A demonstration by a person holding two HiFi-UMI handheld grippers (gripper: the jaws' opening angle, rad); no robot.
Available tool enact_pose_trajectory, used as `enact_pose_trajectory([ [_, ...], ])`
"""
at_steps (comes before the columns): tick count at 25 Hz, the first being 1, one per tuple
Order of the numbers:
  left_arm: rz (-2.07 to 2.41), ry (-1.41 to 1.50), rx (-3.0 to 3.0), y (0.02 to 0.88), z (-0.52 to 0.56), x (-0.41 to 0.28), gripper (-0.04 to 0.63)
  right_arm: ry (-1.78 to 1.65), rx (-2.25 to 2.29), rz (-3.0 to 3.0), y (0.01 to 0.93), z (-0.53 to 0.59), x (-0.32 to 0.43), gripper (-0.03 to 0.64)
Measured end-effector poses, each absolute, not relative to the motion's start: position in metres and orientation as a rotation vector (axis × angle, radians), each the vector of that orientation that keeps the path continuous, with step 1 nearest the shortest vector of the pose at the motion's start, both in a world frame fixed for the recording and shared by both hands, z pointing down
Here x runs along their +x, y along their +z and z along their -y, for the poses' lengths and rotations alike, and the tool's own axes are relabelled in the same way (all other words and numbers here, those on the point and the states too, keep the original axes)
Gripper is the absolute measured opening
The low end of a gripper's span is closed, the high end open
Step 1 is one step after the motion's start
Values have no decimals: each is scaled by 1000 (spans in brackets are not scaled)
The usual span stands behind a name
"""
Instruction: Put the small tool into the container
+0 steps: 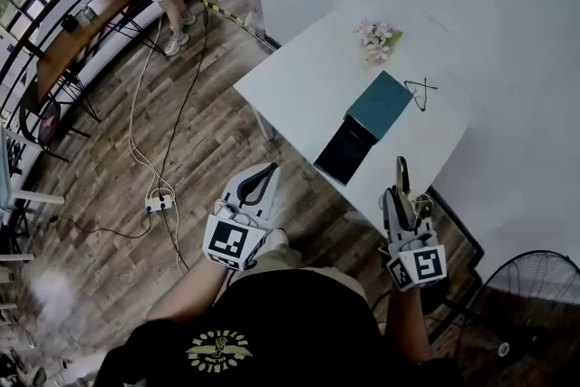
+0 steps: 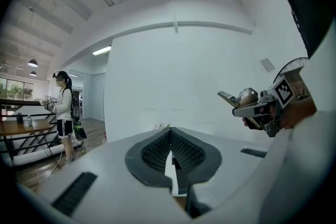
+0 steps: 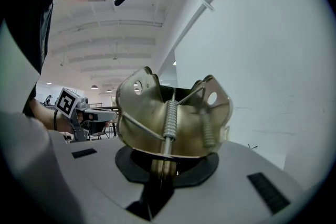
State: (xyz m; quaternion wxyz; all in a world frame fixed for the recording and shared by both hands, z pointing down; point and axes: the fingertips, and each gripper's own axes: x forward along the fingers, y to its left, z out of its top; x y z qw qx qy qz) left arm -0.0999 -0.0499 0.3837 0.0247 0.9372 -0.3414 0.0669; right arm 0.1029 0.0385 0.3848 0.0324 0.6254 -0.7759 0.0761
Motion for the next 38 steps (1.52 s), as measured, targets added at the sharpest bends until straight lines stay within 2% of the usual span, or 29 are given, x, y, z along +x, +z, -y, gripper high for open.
enact_pose_trajectory([
  [14, 874, 135, 2902, 393, 86, -136, 8, 303, 2000, 2387, 368, -15, 46, 43],
  [22, 868, 93, 2871, 392, 91, -132, 8, 275, 2068, 2321, 366, -28, 67, 43],
  [38, 867, 217, 2959, 391, 112, -100, 8, 237, 2193, 2337, 368, 2, 114, 43],
])
